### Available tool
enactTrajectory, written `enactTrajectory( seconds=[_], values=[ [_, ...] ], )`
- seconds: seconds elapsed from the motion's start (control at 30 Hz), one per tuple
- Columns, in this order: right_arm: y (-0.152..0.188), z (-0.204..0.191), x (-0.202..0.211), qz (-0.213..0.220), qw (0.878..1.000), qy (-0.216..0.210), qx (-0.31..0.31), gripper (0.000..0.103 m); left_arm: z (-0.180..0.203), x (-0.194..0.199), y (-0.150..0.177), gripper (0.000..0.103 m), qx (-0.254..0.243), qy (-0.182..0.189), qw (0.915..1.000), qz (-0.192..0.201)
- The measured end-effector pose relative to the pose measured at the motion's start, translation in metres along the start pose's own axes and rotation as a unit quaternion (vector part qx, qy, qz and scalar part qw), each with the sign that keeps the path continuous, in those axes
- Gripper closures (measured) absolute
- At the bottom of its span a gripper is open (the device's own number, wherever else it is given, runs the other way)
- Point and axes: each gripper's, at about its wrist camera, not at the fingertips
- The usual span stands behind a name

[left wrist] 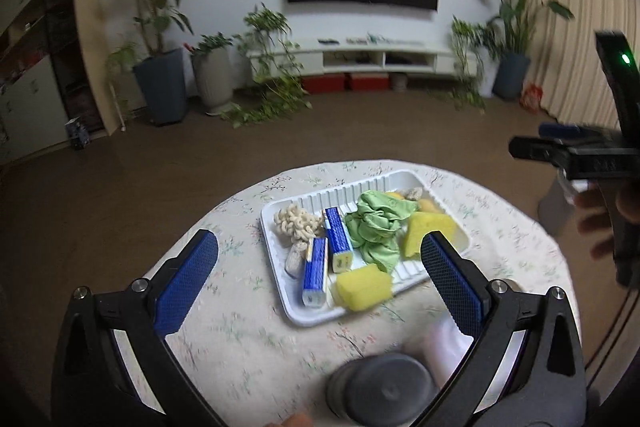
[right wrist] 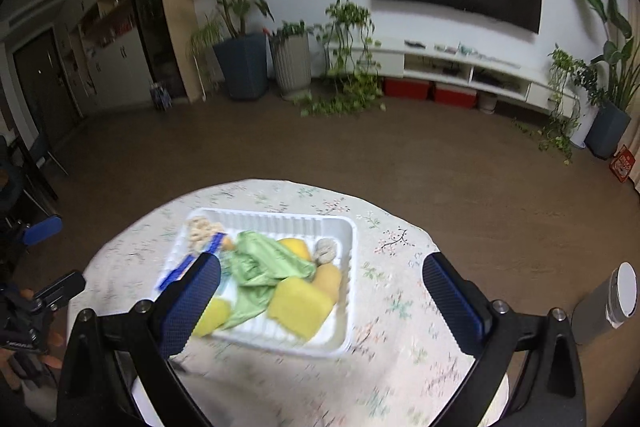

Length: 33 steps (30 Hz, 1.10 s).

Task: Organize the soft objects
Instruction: 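Withdraw both open tools from the tray back over the table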

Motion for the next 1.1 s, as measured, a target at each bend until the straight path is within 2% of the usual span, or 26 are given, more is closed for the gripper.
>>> enactTrajectory(
  seconds=[0.13, 0.23, 0.5, 0.63, 0.7, 0.77, 0.9, 1.0, 1.1],
  values=[
    [0.03, -0.017, 0.046, 0.025, 1.0, -0.006, 0.008, 0.0, 0.009, 0.038, 0.018, 0.0, 0.017, -0.014, 0.9995, 0.025],
    [0.059, -0.029, 0.077, 0.047, 0.999, -0.008, 0.013, 0.0, 0.02, 0.064, 0.035, 0.0, 0.018, -0.021, 0.9992, 0.028],
    [0.151, -0.047, 0.129, 0.087, 0.996, -0.016, 0.007, 0.0, 0.042, 0.102, 0.082, 0.0, 0.046, -0.037, 0.9982, 0.008],
    [0.2, -0.056, 0.147, 0.098, 0.995, -0.006, -0.008, 0.0, 0.051, 0.115, 0.104, 0.0, 0.062, -0.091, 0.9939, -0.005],
    [0.218, -0.057, 0.153, 0.099, 0.995, 0.005, -0.014, 0.0, 0.053, 0.117, 0.111, 0.0, 0.066, -0.097, 0.9931, -0.008],
    [0.232, -0.057, 0.157, 0.099, 0.995, 0.015, -0.017, 0.0, 0.055, 0.117, 0.118, 0.0, 0.069, -0.093, 0.9931, -0.014],
    [0.249, -0.059, 0.164, 0.104, 0.994, 0.034, -0.021, 0.0, 0.062, 0.12, 0.135, 0.0, 0.073, -0.129, 0.9883, -0.034],
    [0.26, -0.067, 0.172, 0.111, 0.993, 0.043, -0.01, 0.0, 0.067, 0.122, 0.145, 0.0, 0.082, -0.105, 0.9905, -0.032],
    [0.267, -0.075, 0.174, 0.11, 0.993, 0.04, 0.0, 0.0, 0.072, 0.122, 0.156, 0.0, 0.085, -0.097, 0.9909, -0.038]
  ],
)
Point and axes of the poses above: each gripper's, at about its wrist camera, not at the fingertips, and x roughly against the way its jaws point, z to its right, y to its underside, and after that the axes turned 10 degrees about -x, right-handed
